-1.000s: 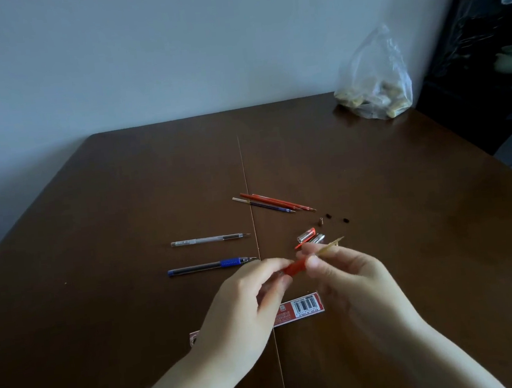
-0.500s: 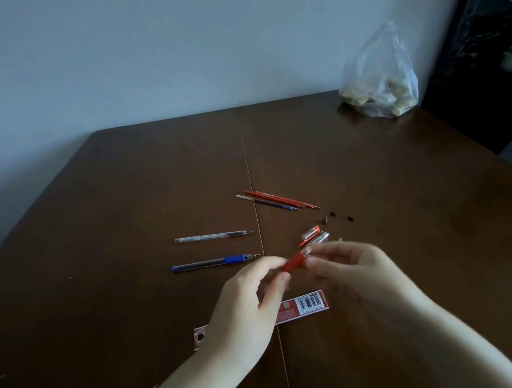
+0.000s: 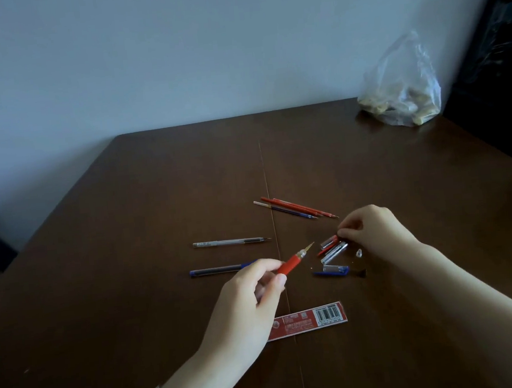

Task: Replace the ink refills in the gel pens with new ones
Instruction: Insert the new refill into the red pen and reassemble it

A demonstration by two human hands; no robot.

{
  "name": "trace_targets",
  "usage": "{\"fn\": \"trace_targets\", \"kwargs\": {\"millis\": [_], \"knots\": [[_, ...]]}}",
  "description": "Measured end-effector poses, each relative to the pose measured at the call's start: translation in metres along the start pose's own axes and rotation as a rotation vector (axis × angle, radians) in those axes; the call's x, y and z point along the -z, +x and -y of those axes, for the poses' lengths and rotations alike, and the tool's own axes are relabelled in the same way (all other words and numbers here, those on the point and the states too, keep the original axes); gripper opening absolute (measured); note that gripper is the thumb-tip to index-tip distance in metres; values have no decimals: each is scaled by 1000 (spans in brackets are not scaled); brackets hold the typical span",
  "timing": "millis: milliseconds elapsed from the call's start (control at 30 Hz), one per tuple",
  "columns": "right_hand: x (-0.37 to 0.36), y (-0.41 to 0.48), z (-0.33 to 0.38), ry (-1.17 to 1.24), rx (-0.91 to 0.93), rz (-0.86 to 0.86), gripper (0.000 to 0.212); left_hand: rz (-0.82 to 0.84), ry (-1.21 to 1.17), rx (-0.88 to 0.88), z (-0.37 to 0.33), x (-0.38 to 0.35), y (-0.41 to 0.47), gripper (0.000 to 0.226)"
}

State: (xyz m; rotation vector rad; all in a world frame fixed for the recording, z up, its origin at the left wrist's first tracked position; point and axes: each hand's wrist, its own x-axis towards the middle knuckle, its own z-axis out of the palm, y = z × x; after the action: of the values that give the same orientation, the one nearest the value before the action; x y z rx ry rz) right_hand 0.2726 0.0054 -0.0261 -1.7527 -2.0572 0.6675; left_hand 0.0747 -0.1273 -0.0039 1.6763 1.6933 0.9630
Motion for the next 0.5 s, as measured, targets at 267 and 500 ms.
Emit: {"fn": "trace_targets", "kwargs": {"millis": [267, 500], "knots": [[17, -25, 5, 160, 33, -184, 13, -13, -62, -27, -2, -7, 9, 15], [33, -84, 46, 883, 115, -216, 16, 58, -169, -111, -14, -11, 3, 20]]}}
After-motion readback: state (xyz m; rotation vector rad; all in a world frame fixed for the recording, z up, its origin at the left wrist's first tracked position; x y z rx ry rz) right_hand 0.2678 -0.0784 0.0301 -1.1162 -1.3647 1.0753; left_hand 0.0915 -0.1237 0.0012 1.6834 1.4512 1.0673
